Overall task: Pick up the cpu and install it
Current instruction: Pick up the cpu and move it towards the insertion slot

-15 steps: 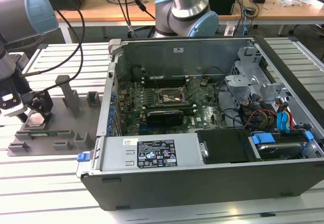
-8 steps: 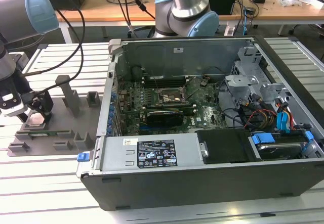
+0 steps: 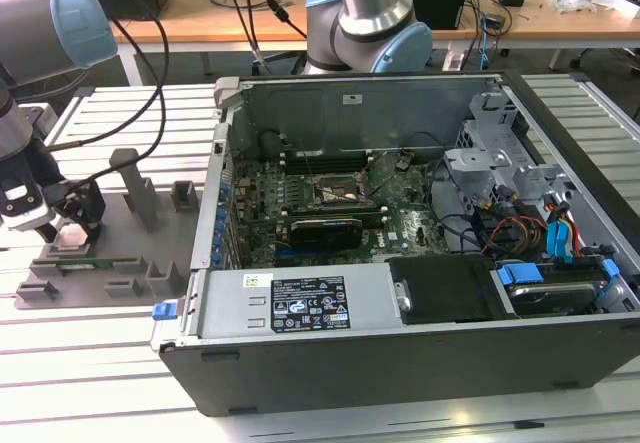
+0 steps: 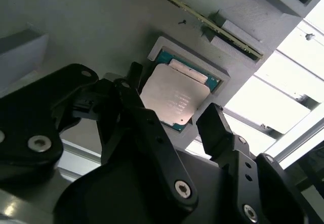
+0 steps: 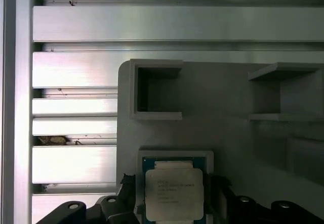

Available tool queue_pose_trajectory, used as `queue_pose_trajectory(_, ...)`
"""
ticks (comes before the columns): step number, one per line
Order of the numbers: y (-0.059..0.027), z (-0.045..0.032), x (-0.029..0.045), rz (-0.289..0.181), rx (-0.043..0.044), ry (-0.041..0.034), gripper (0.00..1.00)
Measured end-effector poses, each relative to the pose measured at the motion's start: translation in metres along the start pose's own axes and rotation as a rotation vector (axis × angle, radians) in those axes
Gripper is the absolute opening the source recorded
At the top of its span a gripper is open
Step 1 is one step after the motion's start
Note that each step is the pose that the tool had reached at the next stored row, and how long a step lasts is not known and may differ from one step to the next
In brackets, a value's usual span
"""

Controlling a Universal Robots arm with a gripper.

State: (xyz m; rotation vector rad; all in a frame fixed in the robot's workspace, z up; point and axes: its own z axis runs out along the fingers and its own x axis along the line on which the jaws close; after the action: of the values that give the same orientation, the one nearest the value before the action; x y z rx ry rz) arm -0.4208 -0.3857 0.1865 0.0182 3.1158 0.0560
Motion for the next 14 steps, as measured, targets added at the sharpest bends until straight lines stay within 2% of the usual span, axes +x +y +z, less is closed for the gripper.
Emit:
queue_pose_trajectory(1,0.0000,0.0000,0.0000,0.000,0.0000,0.0000,0.71)
queue_pose_trajectory(2,-0.0001,0.0000,-0.0001,0.000,0.0000,0.0000,0.64)
queue_pose_trajectory(10,0.0000,-0.0016,-0.0002,0.000,0.0000,0.0000,0.62)
queue_pose_trajectory(11,0.0000,-0.0016,-0.0002,0.000,0.0000,0.0000,0.56)
queue_pose_trajectory(14,0.0000,-0.0016,-0.0002,0.000,-0.0001,-0.0001,0.55)
